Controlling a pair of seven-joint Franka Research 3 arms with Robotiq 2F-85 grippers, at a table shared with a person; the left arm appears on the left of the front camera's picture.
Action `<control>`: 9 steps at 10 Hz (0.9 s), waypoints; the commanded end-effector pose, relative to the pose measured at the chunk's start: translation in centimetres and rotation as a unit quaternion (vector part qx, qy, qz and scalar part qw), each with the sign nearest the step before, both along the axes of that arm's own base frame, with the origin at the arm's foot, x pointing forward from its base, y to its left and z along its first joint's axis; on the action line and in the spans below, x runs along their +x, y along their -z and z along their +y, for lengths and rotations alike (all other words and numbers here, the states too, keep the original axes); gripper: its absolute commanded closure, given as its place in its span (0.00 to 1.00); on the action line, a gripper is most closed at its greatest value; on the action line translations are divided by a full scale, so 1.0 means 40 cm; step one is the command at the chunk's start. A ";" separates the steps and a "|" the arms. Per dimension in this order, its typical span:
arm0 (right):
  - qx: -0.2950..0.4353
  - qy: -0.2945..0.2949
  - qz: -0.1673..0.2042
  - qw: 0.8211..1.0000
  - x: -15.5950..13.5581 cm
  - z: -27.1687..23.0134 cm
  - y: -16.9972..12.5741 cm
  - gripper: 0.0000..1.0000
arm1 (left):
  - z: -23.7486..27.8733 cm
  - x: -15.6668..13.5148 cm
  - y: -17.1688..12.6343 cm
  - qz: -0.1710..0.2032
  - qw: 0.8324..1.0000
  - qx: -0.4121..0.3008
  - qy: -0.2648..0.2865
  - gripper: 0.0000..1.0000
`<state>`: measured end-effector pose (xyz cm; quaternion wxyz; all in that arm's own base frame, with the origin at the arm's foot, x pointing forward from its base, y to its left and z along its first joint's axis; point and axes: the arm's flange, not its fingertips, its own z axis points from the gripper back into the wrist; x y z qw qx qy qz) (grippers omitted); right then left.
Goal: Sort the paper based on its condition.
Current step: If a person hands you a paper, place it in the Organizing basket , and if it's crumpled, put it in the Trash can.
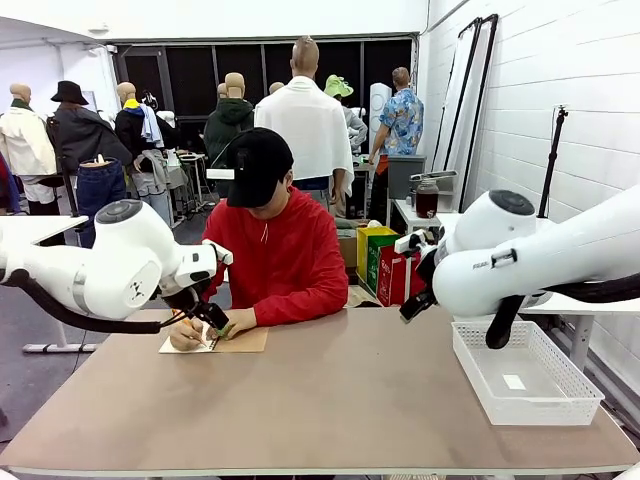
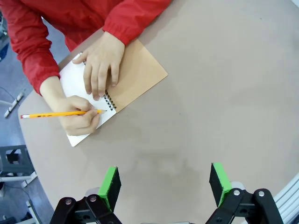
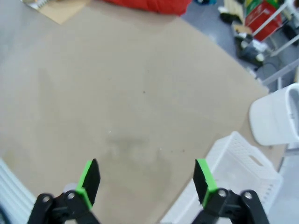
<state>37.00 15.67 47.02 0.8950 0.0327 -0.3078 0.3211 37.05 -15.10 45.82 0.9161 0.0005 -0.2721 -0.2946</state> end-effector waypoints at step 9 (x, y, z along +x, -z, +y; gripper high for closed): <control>0.061 -0.057 -0.076 0.994 -0.077 -0.026 -0.190 0.00 | -0.005 -0.119 -0.161 -0.077 0.997 -0.025 -0.017 0.00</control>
